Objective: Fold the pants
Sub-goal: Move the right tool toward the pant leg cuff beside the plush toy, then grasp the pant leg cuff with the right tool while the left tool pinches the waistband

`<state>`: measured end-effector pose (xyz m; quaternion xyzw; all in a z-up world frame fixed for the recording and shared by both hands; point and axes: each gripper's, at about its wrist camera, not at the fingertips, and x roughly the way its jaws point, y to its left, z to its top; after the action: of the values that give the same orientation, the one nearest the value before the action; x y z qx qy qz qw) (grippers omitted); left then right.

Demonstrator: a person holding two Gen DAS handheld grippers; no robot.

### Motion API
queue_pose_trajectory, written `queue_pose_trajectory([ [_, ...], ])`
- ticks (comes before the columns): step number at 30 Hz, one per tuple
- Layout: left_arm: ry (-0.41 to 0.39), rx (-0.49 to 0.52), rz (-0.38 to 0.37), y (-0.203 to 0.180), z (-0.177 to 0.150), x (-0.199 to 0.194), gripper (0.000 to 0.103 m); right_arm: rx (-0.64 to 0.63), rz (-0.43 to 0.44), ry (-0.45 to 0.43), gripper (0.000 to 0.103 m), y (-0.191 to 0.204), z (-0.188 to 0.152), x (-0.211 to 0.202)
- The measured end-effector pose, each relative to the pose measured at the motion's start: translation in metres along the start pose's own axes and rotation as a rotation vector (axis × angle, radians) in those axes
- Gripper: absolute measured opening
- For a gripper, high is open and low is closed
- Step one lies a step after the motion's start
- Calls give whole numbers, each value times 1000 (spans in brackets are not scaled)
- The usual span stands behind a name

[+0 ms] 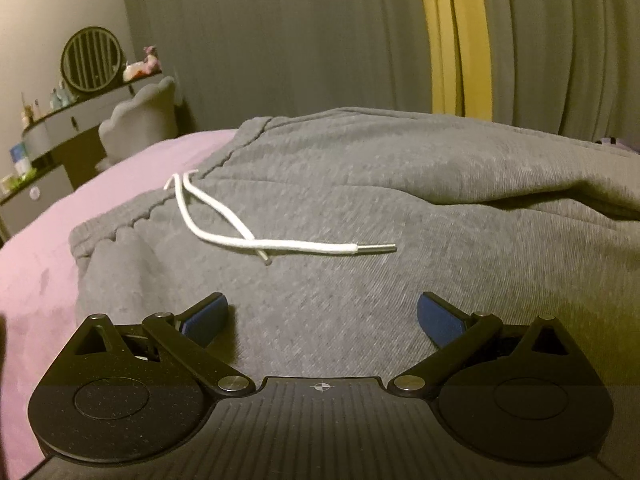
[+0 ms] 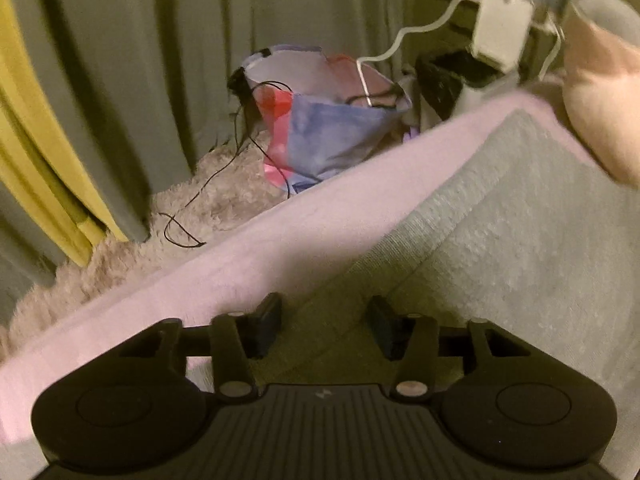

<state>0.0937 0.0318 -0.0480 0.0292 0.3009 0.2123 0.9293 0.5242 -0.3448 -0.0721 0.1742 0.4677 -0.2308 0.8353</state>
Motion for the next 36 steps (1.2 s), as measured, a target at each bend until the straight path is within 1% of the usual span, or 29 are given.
queue_pose_trajectory([
  [1, 2, -4, -3, 0, 0, 0, 103, 4, -4, -7, 3, -6, -1, -5],
  [3, 5, -16, -12, 2, 0, 0, 103, 49, 74, -31, 2, -27, -3, -22],
  [6, 9, -38, -28, 5, 0, 1, 103, 71, 181, -122, 2, -71, -21, -67],
  [8, 13, -50, -39, 7, 0, 2, 103, 98, 255, -196, 2, -114, -50, -108],
  [9, 12, -50, -41, 7, 0, 1, 103, 110, 285, -232, 2, -132, -72, -130],
  [11, 9, -43, -40, 7, 0, 1, 103, 127, 315, -252, 2, -161, -119, -164],
  [12, 8, -39, -39, 6, 0, 0, 103, 148, 324, -232, 2, -175, -145, -175],
  [13, 6, -35, -40, 6, -1, -1, 103, 183, 340, -188, 2, -189, -171, -182],
  [14, 5, -32, -41, 5, -1, -1, 103, 202, 331, -144, 2, -199, -191, -184],
  [16, 8, -27, -45, 5, -1, -1, 103, 179, 245, -55, 2, -211, -221, -176],
  [17, 10, -27, -48, 5, -1, -1, 103, 176, 221, -11, 2, -217, -226, -170],
  [18, 9, -27, -50, 5, -1, -2, 103, 211, 219, 10, 2, -224, -227, -166],
  [19, 7, -27, -52, 5, -1, -1, 103, 268, 234, 1, 2, -231, -224, -168],
  [20, 5, -28, -52, 5, -2, -1, 103, 311, 233, -26, 3, -237, -219, -171],
  [21, 5, -29, -53, 6, -2, -1, 103, 324, 225, -72, 5, -238, -213, -175],
  [22, 4, -29, -53, 6, -2, -1, 103, 303, 224, -120, 6, -235, -207, -177],
  [23, 2, -28, -52, 6, -2, -1, 103, 263, 209, -144, 9, -229, -203, -176],
  [25, -4, -26, -51, 5, -3, -1, 103, 151, 162, -163, 27, -213, -193, -169],
  [26, -6, -26, -52, 5, -4, -1, 103, 122, 135, -180, 28, -207, -190, -167],
  [28, -8, -26, -52, 5, -4, -1, 103, 97, 124, -253, 28, -199, -188, -166],
  [29, -9, -26, -52, 5, -4, -1, 103, 83, 111, -269, 30, -195, -188, -164],
  [30, -9, -25, -52, 5, -4, -1, 103, 71, 87, -257, 33, -191, -190, -162],
  [31, -9, -25, -52, 5, -4, -1, 103, 79, 78, -250, 33, -189, -188, -162],
  [32, -10, -24, -51, 4, -5, -1, 103, 91, 92, -270, 33, -190, -190, -164],
  [34, -10, -24, -51, 4, -5, 0, 103, 91, 79, -343, 35, -187, -197, -182],
  [35, -11, -23, -50, 4, -5, 0, 103, 79, 70, -381, 38, -190, -188, -181],
  [36, -12, -22, -49, 4, -4, -1, 103, 59, 57, -415, 55, -187, -188, -185],
])
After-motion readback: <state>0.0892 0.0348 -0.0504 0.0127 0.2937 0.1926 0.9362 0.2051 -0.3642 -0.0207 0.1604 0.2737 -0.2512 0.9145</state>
